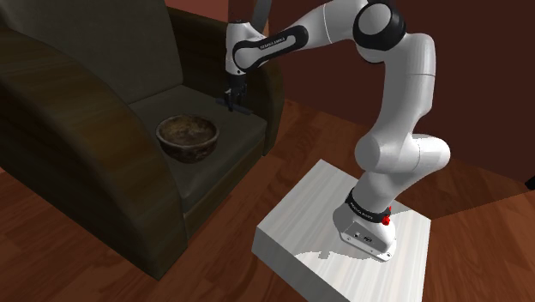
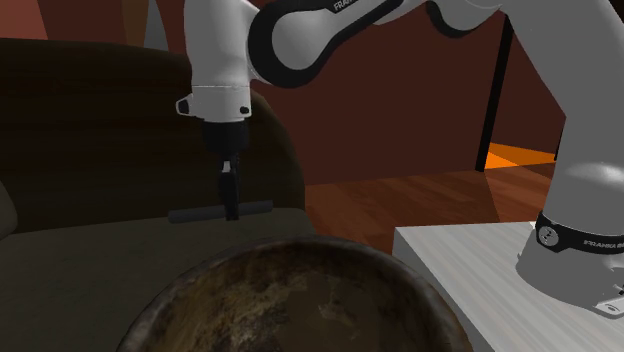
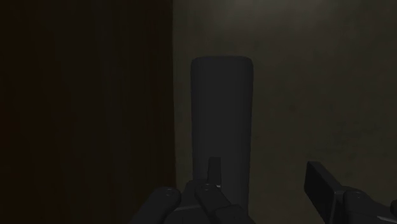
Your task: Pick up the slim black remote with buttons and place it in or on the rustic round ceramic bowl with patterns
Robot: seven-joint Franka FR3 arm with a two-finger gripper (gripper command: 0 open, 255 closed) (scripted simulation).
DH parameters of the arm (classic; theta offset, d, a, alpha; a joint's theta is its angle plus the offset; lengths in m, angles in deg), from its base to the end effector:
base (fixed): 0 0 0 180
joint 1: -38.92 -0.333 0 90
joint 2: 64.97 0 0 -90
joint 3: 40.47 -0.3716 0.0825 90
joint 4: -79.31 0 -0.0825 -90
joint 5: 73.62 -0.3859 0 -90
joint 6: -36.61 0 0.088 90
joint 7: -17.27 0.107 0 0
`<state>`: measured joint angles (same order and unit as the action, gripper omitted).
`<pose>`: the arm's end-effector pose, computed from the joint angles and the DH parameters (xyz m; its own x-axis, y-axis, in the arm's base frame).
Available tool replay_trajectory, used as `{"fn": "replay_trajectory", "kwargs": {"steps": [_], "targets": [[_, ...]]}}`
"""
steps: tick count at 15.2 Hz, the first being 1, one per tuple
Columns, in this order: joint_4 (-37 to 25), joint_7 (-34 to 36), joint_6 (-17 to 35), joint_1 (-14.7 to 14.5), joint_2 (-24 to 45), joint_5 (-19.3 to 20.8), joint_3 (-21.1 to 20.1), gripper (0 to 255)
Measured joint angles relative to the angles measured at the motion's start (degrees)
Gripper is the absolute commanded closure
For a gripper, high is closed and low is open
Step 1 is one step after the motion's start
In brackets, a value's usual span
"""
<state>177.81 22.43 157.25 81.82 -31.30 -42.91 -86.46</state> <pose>0.6831 -0.0694 0.3729 0.9876 0.1569 0.0102 0.1562 -0.9866 0.0477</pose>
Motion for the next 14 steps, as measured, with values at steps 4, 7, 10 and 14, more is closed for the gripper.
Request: {"fn": "replay_trajectory", "kwargs": {"steps": [4,7,10,14], "targets": [[1.65,-1.76,2.07,1.90,-0.44,-0.13,-1.40,255],[0.80,-1.39,0.09,1.54,-0.48,-0.77,-1.36,255],[1.71,-1.94,-1.76,2.58,-1.95,-2.38,-2.13,255],[-7.43,-3.61,-10.15,-1.89,2.77,-2.14,-0.83,0]]}}
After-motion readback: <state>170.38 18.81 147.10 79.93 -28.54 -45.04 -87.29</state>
